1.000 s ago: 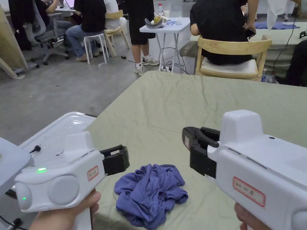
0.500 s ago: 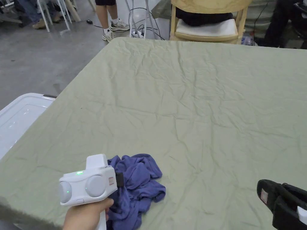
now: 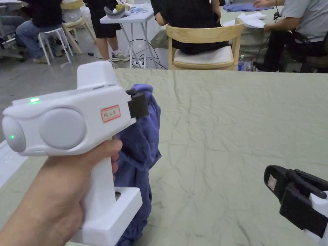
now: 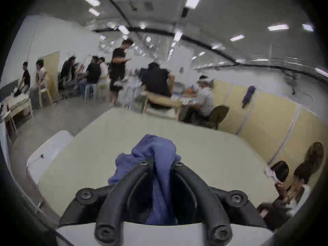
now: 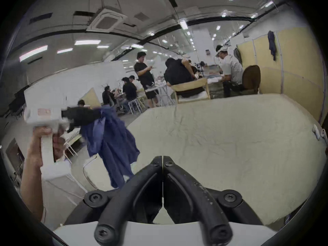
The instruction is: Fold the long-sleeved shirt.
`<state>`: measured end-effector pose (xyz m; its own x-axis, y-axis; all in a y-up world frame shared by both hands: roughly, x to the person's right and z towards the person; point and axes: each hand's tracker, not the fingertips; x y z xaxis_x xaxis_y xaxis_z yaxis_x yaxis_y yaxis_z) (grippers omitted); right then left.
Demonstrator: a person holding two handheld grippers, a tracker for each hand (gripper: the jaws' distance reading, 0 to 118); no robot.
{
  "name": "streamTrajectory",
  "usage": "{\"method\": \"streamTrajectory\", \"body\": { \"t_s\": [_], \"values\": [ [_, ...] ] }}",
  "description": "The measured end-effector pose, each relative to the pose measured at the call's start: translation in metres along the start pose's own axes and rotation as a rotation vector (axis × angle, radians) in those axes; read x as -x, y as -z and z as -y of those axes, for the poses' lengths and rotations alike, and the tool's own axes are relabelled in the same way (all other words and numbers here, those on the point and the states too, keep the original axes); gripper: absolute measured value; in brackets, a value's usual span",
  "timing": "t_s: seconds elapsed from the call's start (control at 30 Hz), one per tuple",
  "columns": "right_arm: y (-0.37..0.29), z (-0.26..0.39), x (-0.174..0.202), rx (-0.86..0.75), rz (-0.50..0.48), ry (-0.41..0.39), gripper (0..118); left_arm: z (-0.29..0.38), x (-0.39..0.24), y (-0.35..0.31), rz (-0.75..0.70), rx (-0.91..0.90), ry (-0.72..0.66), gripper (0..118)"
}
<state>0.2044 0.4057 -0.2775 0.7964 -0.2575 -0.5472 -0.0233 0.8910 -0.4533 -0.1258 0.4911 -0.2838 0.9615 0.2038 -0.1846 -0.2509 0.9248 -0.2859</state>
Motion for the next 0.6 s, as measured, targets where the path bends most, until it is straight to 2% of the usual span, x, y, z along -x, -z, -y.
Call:
{"method": "streamTrajectory", "body": {
  "t_s": [0.13, 0.27, 0.43, 0.6],
  "values": [
    [-0.035, -0.013, -0.012, -0.086, 0.028, -0.014, 3, -0.016, -0.067, 0.001, 0.028, -0.044, 0.059, 15],
    [-0.065, -0.015, -0.039, -0.115, 0.083, -0.006, 3, 0.025, -0.127, 0.044, 0.112, 0.098, 0.042, 15],
    [-0.089, -0.001, -0.081, -0.079, 0.177, -0.01, 3, 0.147, -0.202, 0.137, 0.12, 0.393, 0.098, 15],
    [-0.101, 0.02, -0.116, -0.021, 0.265, 0.035, 3, 0.276, -0.249, 0.21, 0.075, 0.724, 0.161, 15]
  ]
}}
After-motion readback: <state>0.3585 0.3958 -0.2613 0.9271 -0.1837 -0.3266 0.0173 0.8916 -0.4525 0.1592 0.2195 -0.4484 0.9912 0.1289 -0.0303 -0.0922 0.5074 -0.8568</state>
